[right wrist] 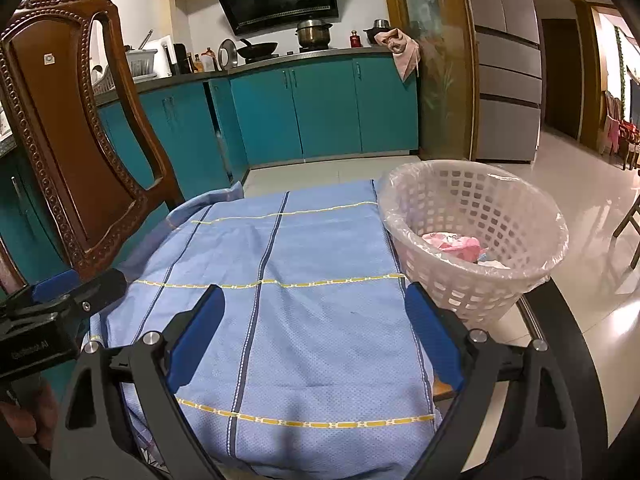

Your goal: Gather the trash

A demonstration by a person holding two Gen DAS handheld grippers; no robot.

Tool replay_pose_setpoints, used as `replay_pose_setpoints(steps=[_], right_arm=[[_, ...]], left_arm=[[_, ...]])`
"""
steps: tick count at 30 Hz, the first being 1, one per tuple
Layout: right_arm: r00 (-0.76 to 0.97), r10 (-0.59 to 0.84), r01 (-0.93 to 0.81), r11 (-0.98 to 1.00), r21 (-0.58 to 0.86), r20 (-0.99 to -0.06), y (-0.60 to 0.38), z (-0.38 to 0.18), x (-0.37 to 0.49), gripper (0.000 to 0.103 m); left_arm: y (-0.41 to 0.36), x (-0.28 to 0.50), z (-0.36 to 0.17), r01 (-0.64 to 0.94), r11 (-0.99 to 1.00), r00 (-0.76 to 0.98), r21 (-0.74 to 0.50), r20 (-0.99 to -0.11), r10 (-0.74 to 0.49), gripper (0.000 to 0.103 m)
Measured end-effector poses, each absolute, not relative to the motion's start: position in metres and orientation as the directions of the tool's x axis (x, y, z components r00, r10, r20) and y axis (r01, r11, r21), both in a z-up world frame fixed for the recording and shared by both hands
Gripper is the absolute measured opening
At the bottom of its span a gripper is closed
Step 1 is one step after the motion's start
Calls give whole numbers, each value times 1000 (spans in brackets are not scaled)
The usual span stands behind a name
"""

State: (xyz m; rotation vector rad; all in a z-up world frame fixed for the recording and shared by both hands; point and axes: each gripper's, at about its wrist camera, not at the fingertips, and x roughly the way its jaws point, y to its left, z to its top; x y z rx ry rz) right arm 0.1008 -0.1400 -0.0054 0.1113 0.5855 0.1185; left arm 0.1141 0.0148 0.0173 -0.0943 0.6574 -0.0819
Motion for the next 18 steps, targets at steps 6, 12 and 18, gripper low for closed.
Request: replay_pose_setpoints(steps=[6,12,18], right_arm=[[825,142,-77,987,141,-548,-141,-7,102,89],[822,146,-78,986,145,-551,-141,-7,102,89],[822,146,-80,987,143,-551,-141,-8,102,89]], left_arm=[[18,118,15,37,992,786,-118,-609,-102,100],[16,118,12,45,993,783,-111,-613,-104,100],[15,116,11,47,992,788,-116,-606,-108,100]])
